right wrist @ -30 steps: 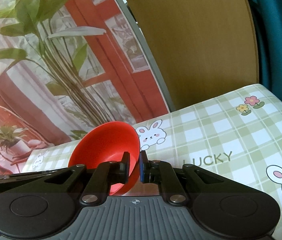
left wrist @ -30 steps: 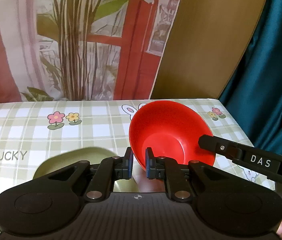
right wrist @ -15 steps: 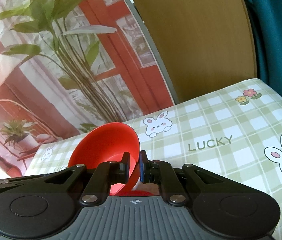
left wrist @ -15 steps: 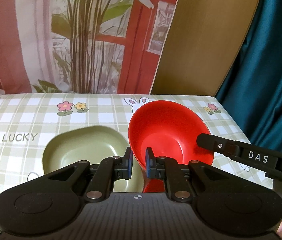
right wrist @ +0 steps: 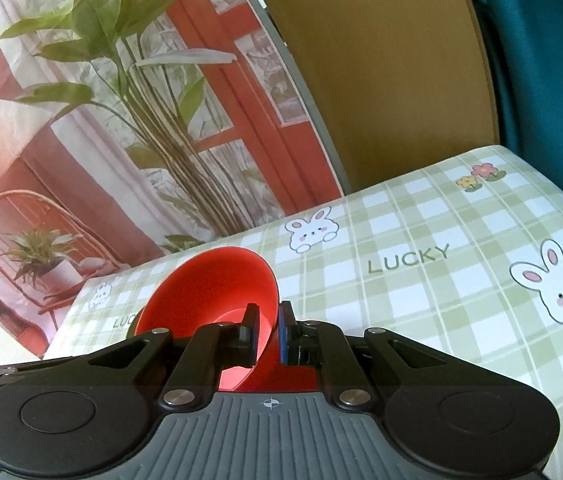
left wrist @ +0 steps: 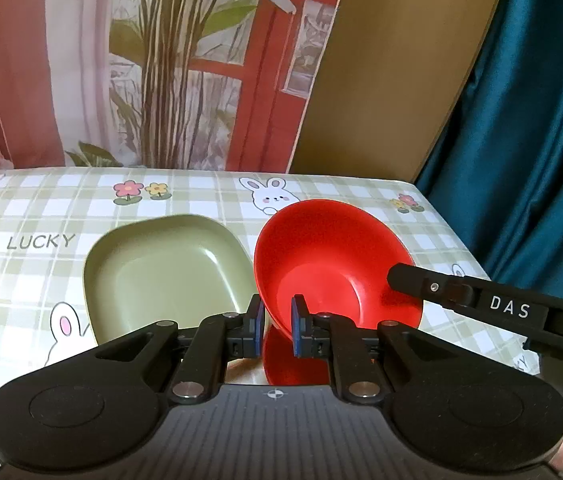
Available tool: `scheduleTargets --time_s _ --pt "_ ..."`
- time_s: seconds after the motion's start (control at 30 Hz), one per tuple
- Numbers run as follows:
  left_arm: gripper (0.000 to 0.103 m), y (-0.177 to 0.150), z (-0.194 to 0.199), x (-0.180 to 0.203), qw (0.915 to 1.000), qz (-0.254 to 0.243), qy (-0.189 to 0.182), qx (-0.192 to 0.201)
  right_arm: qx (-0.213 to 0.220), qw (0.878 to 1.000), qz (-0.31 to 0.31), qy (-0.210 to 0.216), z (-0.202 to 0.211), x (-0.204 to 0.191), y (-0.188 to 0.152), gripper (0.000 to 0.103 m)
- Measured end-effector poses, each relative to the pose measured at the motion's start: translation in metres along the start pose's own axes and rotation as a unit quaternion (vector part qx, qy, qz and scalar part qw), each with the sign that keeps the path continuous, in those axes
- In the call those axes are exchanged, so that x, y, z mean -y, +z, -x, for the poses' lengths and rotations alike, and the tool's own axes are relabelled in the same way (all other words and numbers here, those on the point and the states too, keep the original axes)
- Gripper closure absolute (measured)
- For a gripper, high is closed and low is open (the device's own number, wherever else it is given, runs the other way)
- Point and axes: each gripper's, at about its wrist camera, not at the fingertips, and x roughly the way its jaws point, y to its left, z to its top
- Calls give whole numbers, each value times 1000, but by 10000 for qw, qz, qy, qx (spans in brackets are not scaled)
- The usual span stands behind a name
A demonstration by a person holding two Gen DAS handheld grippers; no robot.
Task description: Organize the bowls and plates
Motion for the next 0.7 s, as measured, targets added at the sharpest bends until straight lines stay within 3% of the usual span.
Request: scheduleTargets --time_s 0.7 --pt "88 -25 16 2 9999 129 -72 84 -124 9996 215 -142 13 -9 -27 93"
